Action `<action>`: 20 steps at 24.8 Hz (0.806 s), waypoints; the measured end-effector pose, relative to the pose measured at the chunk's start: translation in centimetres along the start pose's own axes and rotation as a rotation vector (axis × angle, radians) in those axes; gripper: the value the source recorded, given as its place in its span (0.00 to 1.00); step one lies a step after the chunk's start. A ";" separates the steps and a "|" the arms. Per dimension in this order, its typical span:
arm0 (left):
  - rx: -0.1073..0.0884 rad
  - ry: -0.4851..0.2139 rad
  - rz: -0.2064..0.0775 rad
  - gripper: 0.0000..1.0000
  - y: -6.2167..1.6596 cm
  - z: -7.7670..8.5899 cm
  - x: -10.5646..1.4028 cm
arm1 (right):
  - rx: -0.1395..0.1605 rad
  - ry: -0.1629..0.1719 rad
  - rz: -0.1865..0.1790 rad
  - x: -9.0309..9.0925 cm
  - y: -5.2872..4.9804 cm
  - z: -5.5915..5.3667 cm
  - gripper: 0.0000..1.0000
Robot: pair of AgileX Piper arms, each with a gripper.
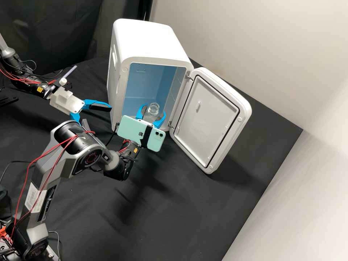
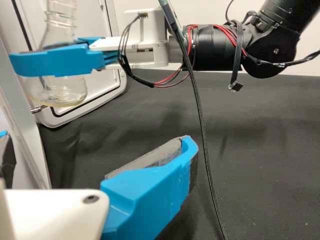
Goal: Place the flask in the incubator
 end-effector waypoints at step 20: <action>-0.001 0.004 0.001 1.00 0.02 -0.1 0.0 | -0.063 0.013 0.049 -0.9 1.4 -1.6 0.00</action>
